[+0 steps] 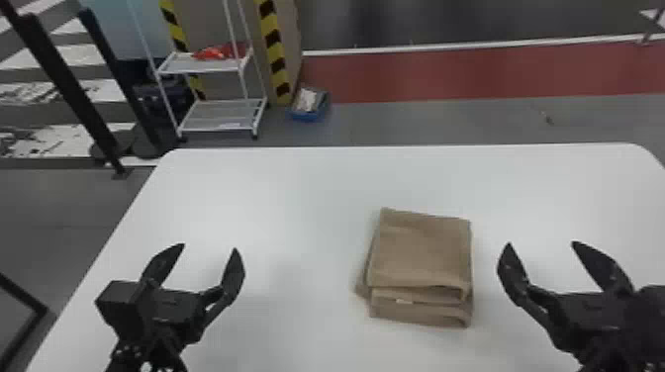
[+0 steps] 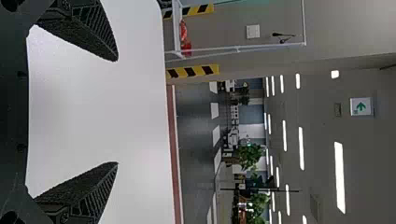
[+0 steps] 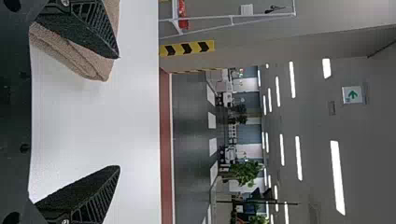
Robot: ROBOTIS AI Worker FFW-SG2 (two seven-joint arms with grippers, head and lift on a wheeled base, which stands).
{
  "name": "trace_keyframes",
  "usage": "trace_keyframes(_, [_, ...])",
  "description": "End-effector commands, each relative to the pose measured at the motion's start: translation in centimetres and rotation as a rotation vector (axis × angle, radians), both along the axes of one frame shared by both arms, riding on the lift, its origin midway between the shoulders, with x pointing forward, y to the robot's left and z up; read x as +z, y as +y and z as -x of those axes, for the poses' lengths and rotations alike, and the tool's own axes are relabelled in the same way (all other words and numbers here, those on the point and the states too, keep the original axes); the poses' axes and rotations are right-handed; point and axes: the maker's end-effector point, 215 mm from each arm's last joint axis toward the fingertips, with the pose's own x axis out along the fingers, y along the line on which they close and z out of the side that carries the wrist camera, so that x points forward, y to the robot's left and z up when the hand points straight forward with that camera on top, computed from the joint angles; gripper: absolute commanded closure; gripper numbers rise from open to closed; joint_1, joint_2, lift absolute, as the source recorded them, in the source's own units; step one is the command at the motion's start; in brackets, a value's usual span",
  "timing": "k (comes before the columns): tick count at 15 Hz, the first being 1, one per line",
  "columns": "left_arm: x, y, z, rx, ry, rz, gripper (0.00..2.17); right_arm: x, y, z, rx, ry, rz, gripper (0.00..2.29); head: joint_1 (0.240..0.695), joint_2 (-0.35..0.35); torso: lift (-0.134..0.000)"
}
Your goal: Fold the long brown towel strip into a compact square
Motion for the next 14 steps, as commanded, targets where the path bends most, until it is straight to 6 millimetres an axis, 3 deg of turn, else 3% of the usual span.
trace_keyframes(1, [0.0,0.3,-0.2,0.011,0.001,-0.001,0.08,-0.3,-0.1,-0.1,-0.004,0.008,0.000,0.03,0.695,0.138,-0.125])
trace_keyframes(14, [0.2,0.2,-1.9,-0.005,0.022,0.008,0.08,-0.1,0.2,-1.5,-0.003,-0.005,-0.004,0.05,0.695,0.134,-0.125])
